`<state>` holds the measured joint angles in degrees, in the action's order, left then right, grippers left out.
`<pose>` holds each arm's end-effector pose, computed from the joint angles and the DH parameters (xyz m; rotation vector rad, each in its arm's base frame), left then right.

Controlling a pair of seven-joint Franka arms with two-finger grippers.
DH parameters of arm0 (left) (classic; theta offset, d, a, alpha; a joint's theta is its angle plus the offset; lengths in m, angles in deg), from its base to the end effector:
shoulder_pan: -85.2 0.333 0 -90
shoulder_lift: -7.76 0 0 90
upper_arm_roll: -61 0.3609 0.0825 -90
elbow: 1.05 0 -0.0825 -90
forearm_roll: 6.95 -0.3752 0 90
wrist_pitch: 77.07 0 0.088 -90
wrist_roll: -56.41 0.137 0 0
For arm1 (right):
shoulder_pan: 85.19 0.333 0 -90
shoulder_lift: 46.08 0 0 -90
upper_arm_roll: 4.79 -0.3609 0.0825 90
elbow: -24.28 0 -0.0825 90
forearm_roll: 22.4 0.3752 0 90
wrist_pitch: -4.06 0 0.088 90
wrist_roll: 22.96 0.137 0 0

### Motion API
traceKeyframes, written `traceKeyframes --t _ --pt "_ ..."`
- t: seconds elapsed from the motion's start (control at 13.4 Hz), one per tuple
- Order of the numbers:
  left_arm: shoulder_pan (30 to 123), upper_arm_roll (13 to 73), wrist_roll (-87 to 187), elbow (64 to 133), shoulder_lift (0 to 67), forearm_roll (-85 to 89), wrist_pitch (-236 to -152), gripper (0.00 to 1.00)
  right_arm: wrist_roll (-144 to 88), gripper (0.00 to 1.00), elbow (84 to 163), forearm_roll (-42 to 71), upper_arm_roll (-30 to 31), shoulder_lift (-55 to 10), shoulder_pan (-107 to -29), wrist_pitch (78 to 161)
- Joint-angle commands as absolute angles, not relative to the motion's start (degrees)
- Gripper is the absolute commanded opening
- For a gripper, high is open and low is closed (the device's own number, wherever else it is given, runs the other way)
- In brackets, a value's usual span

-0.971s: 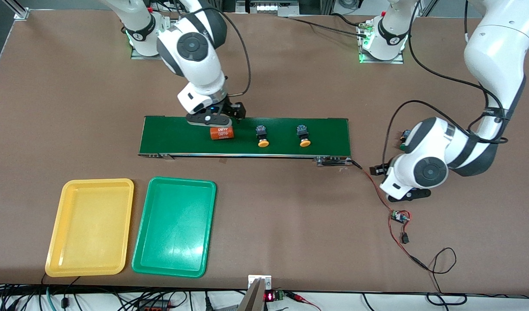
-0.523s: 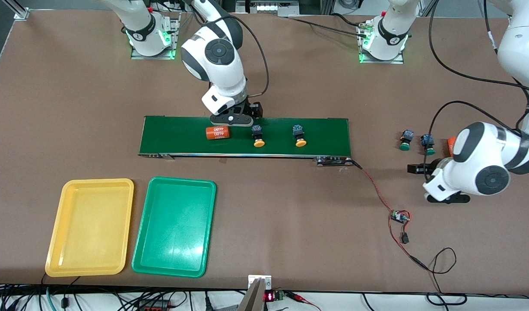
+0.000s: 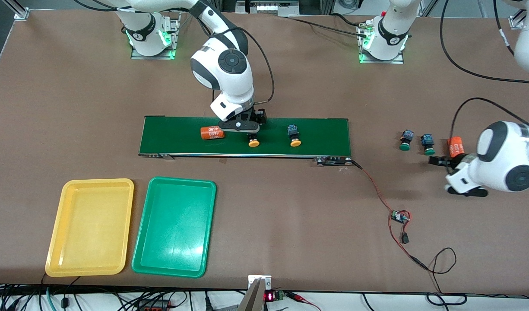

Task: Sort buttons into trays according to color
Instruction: 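Grasp a belt yellow button with the right gripper while the left grasps a cylinder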

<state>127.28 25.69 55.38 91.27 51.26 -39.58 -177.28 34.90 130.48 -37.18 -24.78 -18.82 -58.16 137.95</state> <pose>0.6192 0.1878 0.2232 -2.9942 0.1004 0.6877 0.4691 0.4624 0.2977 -3.1236 0.0825 -0.0836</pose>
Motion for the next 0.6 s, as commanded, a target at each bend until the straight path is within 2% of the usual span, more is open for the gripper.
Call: traceKeyframes --t 0.0,0.15,0.22,0.3,0.45,0.52 --pt "124.49 33.2 61.23 92.82 47.58 -39.65 -178.06 1.0 36.37 1.0 128.87 -39.44 -24.57 -16.47 -57.77 138.88" --pt "124.49 35.94 64.49 92.99 47.49 -39.47 -179.89 1.0 36.37 0.99 128.87 -39.89 -24.48 -15.94 -57.77 139.76" --pt "124.66 36.47 64.93 94.48 47.57 -39.3 -181.56 1.0 36.37 0.96 128.87 -39.98 -24.48 -15.59 -57.86 139.77" --pt "124.92 36.65 64.77 96.4 47.58 -38.6 -183.14 1.0 36.28 0.91 128.87 -40.41 -24.39 -15.24 -57.86 139.85" --pt "125.01 38.14 64.85 98.26 47.4 -32.3 -183.33 0.94 36.28 0.77 128.87 -42.87 -24.22 -14.36 -58.04 139.94" --pt "125.01 38.32 64.94 98.62 47.49 -32.01 -183.51 0.85 36.2 0.69 128.87 -43.49 -24.13 -13.83 -58.12 140.38"
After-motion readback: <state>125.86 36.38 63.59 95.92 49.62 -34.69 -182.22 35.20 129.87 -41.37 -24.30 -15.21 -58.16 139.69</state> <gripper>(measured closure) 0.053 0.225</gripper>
